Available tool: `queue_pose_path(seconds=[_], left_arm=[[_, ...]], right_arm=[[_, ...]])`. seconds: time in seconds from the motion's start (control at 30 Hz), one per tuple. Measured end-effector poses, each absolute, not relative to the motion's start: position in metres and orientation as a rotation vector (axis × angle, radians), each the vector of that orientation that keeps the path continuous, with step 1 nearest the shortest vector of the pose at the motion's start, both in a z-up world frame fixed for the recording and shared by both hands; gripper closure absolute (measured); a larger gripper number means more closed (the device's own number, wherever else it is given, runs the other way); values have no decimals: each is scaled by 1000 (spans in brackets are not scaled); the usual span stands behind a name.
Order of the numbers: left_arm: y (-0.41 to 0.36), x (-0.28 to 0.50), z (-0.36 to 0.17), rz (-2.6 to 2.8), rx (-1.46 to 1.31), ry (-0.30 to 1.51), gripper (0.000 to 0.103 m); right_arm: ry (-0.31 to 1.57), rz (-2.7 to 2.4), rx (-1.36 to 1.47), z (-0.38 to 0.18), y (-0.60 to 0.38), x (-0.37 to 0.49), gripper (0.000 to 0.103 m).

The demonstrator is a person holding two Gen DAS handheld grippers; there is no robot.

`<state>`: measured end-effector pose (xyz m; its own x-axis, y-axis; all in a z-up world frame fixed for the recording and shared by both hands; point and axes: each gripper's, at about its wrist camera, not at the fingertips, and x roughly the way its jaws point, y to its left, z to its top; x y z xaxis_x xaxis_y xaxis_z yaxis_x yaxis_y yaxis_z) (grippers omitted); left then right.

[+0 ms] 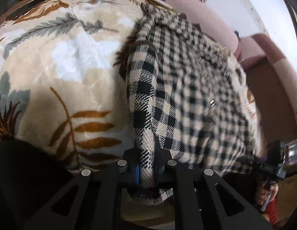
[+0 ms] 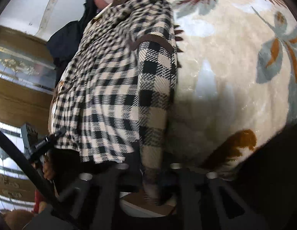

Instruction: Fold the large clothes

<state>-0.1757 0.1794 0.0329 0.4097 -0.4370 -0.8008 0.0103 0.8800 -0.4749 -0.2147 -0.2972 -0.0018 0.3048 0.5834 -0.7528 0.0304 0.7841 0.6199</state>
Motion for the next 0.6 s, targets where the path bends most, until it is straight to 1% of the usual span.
queue_pose_path(seconds=[0.17, 0.27, 0.37, 0.43, 0.6], left_arm=[[193, -160, 78, -309, -509, 1017, 94], [193, -127, 104, -308, -516, 969, 94], [187, -81, 124, -275, -473, 924, 93], [182, -39, 130, -260, -477, 921, 94], [160, 53, 132, -201, -450, 944, 93]], right_arm=[[1086, 493, 594, 58, -300, -193, 95], [999, 494, 574, 91, -305, -157, 95], [930, 461, 564, 109, -312, -117, 95], [897, 445, 614, 116, -319, -81, 95], [883, 368, 648, 113, -318, 13, 95]])
